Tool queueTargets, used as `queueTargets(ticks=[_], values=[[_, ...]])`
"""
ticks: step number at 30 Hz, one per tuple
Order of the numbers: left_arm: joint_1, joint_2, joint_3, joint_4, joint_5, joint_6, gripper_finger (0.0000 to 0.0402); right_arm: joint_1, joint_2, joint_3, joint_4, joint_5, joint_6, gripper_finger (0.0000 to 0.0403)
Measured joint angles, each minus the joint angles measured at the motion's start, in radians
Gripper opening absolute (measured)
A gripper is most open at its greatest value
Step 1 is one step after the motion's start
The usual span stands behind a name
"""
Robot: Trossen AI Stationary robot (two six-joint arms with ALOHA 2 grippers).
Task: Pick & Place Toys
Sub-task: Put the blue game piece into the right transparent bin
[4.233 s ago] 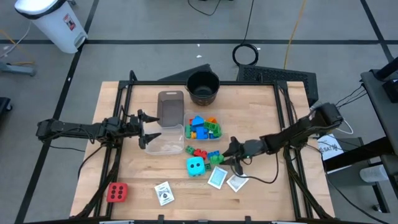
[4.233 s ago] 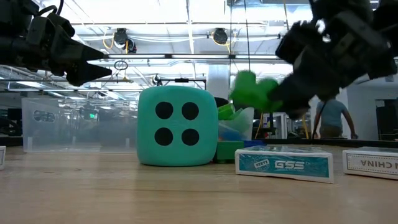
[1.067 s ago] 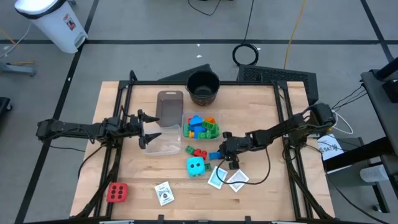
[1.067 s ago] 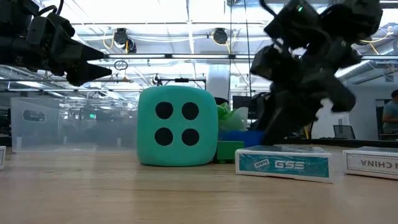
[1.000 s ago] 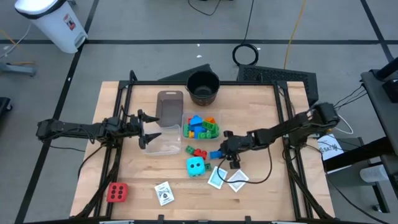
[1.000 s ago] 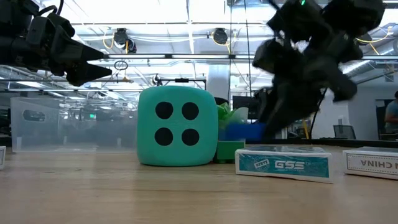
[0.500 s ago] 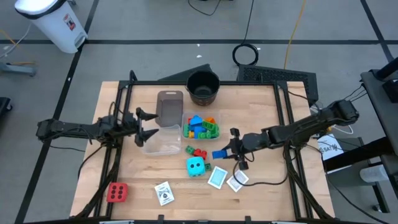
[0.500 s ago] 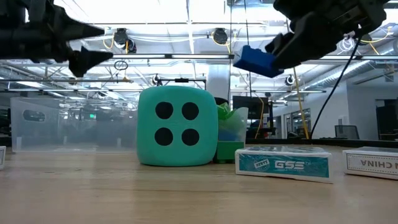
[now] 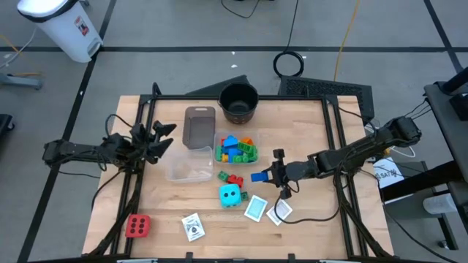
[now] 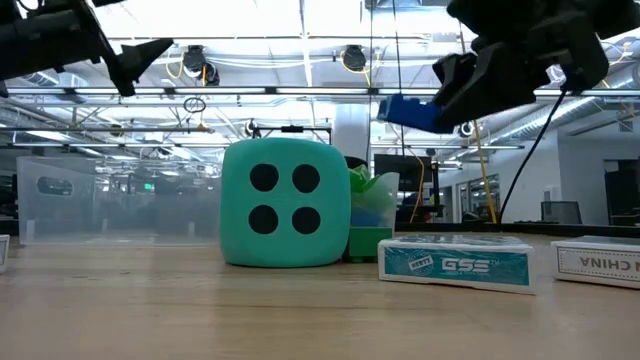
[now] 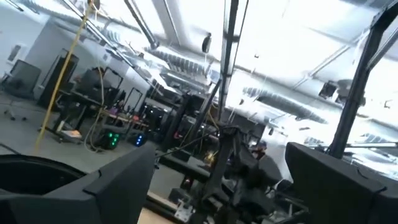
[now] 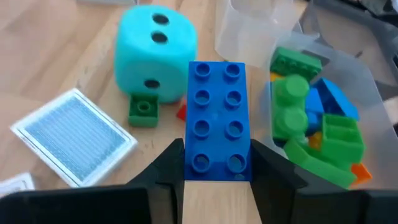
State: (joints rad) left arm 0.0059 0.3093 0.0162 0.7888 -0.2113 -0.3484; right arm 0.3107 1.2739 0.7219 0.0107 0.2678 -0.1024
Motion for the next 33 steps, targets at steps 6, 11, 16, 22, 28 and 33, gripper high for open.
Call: queueTargets(ticks=[6, 11, 16, 22, 28, 33], values=[[0.000, 0.019, 0.000, -0.068, -0.017, -0.028, 0.0365, -0.001, 0.000, 0.000, -0.045, 0.050, 0.009, 0.0118], [0.000, 0.113, 0.000, -0.126, -0.056, -0.185, 0.0365, -0.001, 0.000, 0.000, -0.043, 0.079, -0.008, 0.0115], [-0.011, 0.314, 0.009, -0.067, -0.097, -0.401, 0.0365, -0.001, 0.000, 0.000, -0.029, 0.202, -0.104, 0.0117], [-0.029, 0.622, 0.117, -0.048, -0.145, -0.499, 0.0365, -0.001, 0.000, 0.000, 0.018, 0.342, -0.276, 0.0115], [-0.062, 0.872, 0.358, -0.031, -0.067, -0.315, 0.0365, 0.019, 0.000, 0.000, 0.062, 0.502, -0.417, 0.0116], [-0.074, 1.080, 0.573, -0.073, -0.049, -0.227, 0.0365, 0.046, 0.000, 0.000, 0.133, 0.594, -0.507, 0.0115]])
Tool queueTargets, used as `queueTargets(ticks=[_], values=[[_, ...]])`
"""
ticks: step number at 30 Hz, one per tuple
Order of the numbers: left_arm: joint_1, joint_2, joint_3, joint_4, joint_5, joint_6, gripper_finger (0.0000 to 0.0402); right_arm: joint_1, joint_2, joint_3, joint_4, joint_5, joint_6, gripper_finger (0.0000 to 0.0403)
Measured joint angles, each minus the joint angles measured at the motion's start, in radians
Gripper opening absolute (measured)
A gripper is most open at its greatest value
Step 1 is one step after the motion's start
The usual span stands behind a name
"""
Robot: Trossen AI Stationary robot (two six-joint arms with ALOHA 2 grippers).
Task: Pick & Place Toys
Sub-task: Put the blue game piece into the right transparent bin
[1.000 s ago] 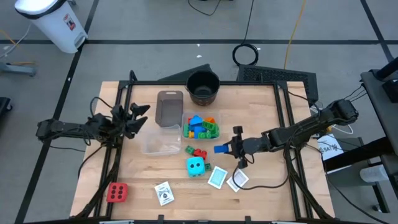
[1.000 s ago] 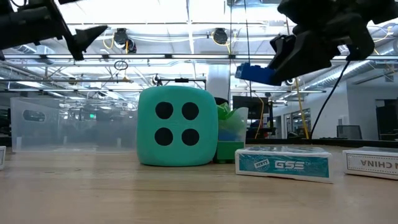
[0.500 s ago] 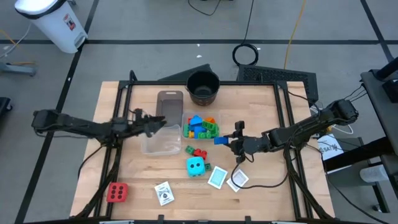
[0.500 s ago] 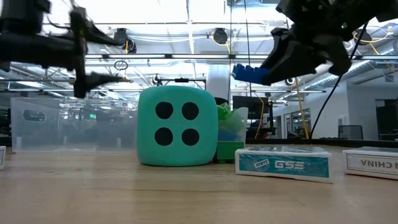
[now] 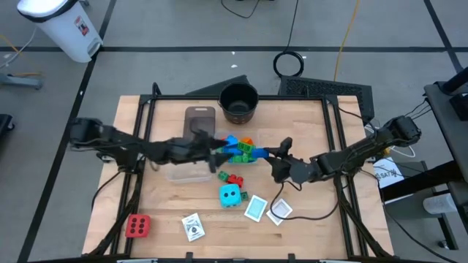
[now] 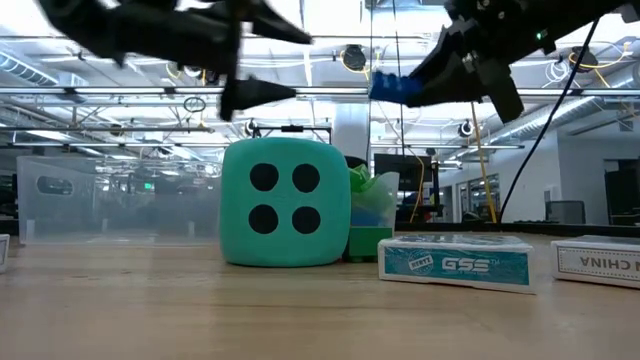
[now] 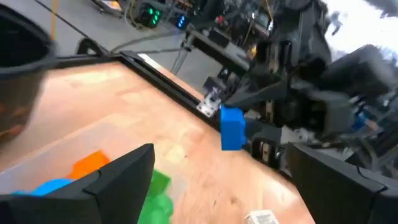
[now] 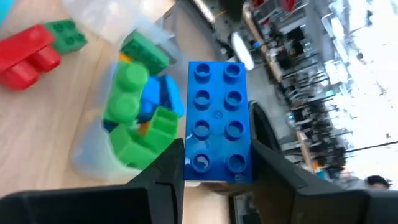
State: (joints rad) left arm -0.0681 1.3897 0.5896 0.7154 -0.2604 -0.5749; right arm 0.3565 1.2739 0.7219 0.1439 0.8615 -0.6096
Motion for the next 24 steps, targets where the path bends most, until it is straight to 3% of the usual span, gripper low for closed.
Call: queueTargets(ticks=[8, 17, 20, 24], values=[[0.003, 0.283, 0.262, -0.017, 0.037, 0.034, 0.0365, 0.005, 0.000, 0.000, 0.100, 0.003, -0.059, 0.0115], [0.027, 0.391, 0.372, -0.017, 0.061, 0.006, 0.0356, 0.006, 0.000, 0.000, 0.117, 0.002, -0.060, 0.0118], [0.038, 0.391, 0.372, -0.024, 0.084, -0.037, 0.0319, 0.006, 0.000, 0.000, 0.117, 0.002, -0.058, 0.0116], [0.047, 0.391, 0.373, -0.024, 0.126, -0.063, 0.0229, 0.005, 0.000, 0.000, 0.118, -0.003, -0.036, 0.0128]])
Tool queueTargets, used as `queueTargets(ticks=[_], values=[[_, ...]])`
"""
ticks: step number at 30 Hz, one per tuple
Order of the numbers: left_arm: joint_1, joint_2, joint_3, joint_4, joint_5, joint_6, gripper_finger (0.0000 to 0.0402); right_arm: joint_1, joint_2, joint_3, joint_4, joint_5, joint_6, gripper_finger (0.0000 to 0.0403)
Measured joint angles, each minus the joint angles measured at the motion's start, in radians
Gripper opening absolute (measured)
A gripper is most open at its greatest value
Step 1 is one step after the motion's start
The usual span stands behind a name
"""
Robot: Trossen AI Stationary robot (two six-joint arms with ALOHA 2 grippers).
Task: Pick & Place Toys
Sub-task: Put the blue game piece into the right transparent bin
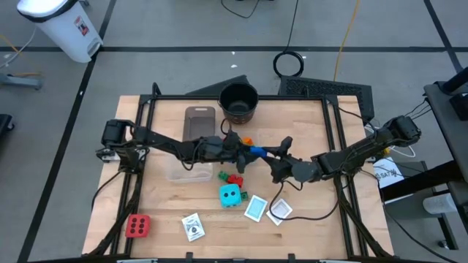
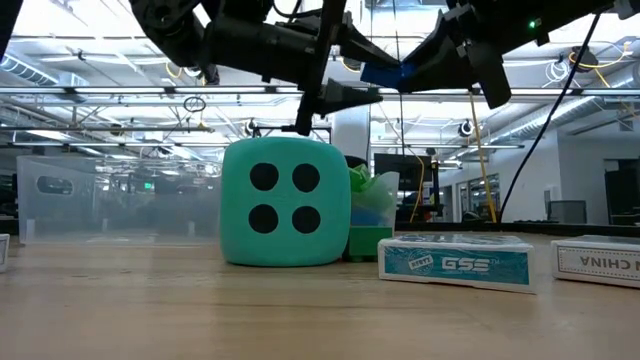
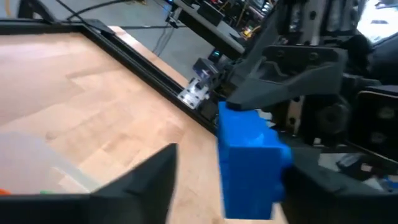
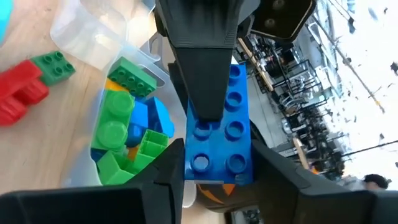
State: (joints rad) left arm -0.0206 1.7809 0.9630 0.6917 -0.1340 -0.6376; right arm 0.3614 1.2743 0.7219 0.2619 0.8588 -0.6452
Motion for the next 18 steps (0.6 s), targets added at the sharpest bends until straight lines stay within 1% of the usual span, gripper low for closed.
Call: queueTargets(ticks=[3, 5, 8, 9, 12, 13, 16, 18], values=[[0.006, -0.001, 0.000, 0.015, 0.022, 0.006, 0.0144, 0.000, -0.001, 0.000, 0.002, -0.034, 0.092, 0.0148], [0.014, -0.011, -0.002, 0.015, 0.043, 0.007, 0.0092, 0.000, -0.001, 0.000, -0.003, -0.055, 0.188, 0.0159], [0.024, -0.038, -0.003, -0.018, 0.076, 0.023, 0.0092, -0.002, -0.004, 0.003, -0.011, -0.113, 0.357, 0.0172], [0.027, -0.054, -0.003, -0.045, 0.082, 0.038, 0.0092, -0.003, -0.004, 0.003, -0.011, -0.130, 0.388, 0.0176], [0.031, -0.111, -0.004, -0.140, 0.079, 0.067, 0.0092, 0.004, -0.009, 0.005, -0.032, -0.135, 0.424, 0.0184], [0.032, -0.139, -0.004, -0.192, 0.057, 0.079, 0.0092, 0.009, -0.016, 0.004, -0.051, -0.137, 0.434, 0.0186], [0.035, -0.214, -0.014, -0.246, -0.059, 0.105, 0.0092, 0.028, -0.036, -0.003, -0.111, -0.183, 0.466, 0.0189], [0.036, -0.239, -0.046, -0.281, -0.096, 0.106, 0.0092, 0.039, -0.073, -0.002, -0.135, -0.173, 0.485, 0.0188]])
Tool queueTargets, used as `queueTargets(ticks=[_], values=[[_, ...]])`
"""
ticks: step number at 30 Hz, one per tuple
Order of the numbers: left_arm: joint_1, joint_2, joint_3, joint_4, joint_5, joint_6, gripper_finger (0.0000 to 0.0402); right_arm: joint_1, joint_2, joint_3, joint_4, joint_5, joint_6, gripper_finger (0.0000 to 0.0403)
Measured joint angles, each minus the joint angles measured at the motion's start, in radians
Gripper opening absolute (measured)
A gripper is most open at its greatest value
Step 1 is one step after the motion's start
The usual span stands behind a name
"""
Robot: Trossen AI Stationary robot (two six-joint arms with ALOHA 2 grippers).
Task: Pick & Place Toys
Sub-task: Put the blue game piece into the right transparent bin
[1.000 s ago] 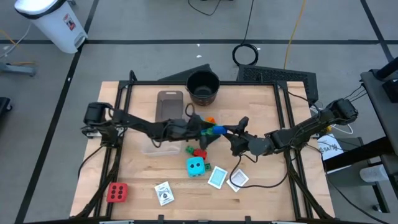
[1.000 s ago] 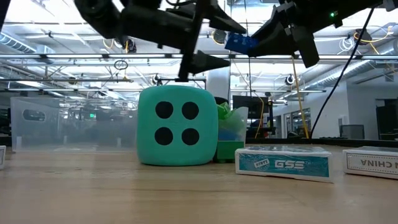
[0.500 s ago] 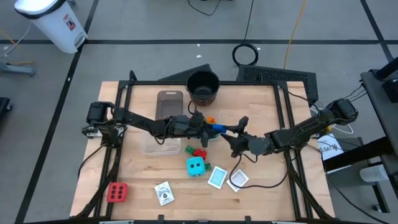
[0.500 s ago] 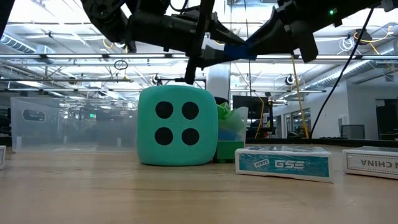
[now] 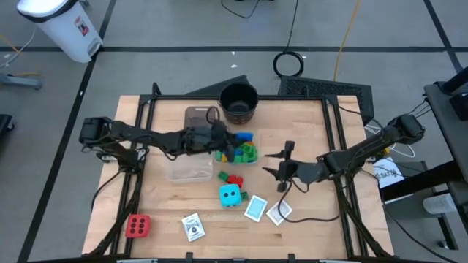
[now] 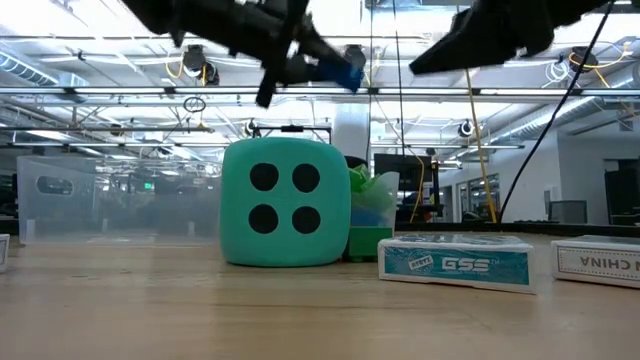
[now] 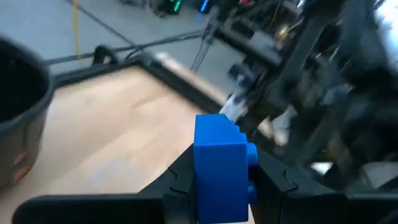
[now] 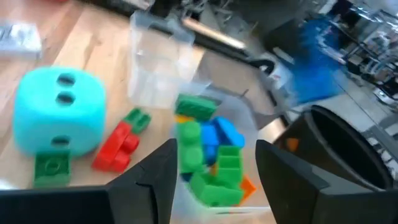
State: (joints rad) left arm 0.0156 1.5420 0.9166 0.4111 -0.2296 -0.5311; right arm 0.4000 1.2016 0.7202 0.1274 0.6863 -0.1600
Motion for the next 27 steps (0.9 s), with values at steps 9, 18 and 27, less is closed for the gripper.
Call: queueTargets(ticks=[9, 18, 27], values=[[0.004, -0.009, -0.235, 0.100, -0.054, -0.089, 0.0092, 0.021, -0.098, 0.003, -0.154, 0.014, 0.103, 0.0176], [0.019, -0.010, -0.323, 0.112, -0.078, -0.150, 0.0093, 0.021, -0.090, 0.001, -0.213, -0.011, 0.148, 0.0172], [0.019, -0.015, -0.324, 0.113, -0.078, -0.099, 0.0248, 0.021, -0.091, 0.001, -0.209, -0.011, 0.145, 0.0175]])
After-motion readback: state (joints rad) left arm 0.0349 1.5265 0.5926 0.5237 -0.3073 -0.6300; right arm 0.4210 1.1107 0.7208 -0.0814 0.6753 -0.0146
